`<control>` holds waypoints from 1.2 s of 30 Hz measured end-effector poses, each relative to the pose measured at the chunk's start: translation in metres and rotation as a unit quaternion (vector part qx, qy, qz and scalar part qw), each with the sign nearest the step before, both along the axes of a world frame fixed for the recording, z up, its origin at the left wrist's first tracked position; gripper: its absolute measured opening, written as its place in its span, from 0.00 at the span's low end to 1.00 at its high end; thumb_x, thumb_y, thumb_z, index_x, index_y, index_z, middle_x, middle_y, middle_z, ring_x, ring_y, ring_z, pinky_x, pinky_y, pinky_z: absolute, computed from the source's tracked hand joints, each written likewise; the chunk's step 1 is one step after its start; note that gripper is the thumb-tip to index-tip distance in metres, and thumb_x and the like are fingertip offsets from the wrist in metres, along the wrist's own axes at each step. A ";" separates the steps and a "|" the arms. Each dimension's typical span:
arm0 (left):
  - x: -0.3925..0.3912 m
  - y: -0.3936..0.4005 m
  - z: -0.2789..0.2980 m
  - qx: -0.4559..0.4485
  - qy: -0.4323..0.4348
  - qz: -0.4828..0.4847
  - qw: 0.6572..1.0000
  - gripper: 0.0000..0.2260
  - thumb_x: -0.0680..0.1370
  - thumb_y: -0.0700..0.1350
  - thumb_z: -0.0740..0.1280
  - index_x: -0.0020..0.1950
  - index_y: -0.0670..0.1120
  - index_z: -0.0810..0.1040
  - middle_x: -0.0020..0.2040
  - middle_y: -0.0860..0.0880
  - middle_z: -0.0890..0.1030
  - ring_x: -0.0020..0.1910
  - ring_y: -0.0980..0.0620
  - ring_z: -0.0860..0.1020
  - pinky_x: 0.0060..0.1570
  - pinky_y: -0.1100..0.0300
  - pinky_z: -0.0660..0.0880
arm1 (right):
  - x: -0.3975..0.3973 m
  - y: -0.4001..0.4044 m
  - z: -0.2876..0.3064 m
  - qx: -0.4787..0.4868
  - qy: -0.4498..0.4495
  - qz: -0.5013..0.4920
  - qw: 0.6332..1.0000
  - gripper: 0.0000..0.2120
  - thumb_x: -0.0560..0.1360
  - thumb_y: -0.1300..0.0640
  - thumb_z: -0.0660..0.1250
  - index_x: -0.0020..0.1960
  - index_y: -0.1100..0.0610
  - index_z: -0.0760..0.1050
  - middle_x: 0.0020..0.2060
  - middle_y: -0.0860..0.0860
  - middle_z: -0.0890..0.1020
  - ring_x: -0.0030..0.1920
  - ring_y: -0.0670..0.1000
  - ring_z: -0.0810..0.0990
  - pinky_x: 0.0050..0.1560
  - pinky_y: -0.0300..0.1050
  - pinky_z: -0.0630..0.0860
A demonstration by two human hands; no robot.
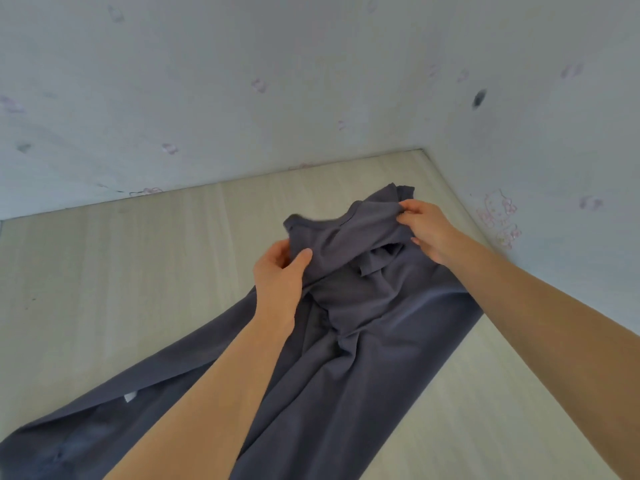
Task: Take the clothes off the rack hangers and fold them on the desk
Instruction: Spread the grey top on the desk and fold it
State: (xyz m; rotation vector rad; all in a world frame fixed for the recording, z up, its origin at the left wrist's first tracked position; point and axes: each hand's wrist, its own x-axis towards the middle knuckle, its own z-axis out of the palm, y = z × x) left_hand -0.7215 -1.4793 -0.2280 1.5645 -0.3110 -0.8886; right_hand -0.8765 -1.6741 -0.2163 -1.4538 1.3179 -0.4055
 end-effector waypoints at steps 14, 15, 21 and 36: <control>-0.073 0.067 -0.057 -0.001 -0.498 -0.413 0.762 0.09 0.78 0.44 0.68 0.56 0.50 0.83 0.56 0.56 0.82 0.60 0.53 0.73 0.66 0.54 0.68 | -0.096 0.030 -0.039 -0.107 0.247 -0.025 0.963 0.11 0.77 0.56 0.62 0.43 0.45 0.82 0.49 0.51 0.83 0.59 0.59 0.75 0.67 0.55 0.67; -0.074 0.066 -0.057 0.008 -0.505 -0.418 0.755 0.11 0.78 0.44 0.67 0.58 0.50 0.82 0.59 0.55 0.80 0.63 0.53 0.71 0.67 0.54 0.66 | -0.095 0.034 -0.040 -0.136 0.272 -0.010 0.953 0.09 0.77 0.52 0.62 0.46 0.45 0.81 0.53 0.51 0.82 0.62 0.61 0.73 0.65 0.56 0.65; -0.042 0.084 -0.051 0.069 -0.535 -0.340 0.770 0.24 0.72 0.39 0.70 0.69 0.48 0.74 0.67 0.50 0.74 0.67 0.49 0.70 0.69 0.53 0.65 | -0.102 0.061 -0.053 -0.086 0.381 0.099 0.915 0.24 0.75 0.49 0.67 0.67 0.56 0.67 0.62 0.57 0.74 0.64 0.63 0.71 0.62 0.58 0.70; 0.093 0.217 -0.047 0.353 -0.500 -0.203 0.765 0.19 0.80 0.52 0.64 0.67 0.45 0.73 0.63 0.44 0.76 0.61 0.40 0.73 0.60 0.45 0.68 | -0.026 0.148 -0.032 -0.269 0.290 0.253 0.883 0.15 0.76 0.59 0.63 0.63 0.55 0.70 0.58 0.55 0.73 0.60 0.58 0.70 0.59 0.49 0.69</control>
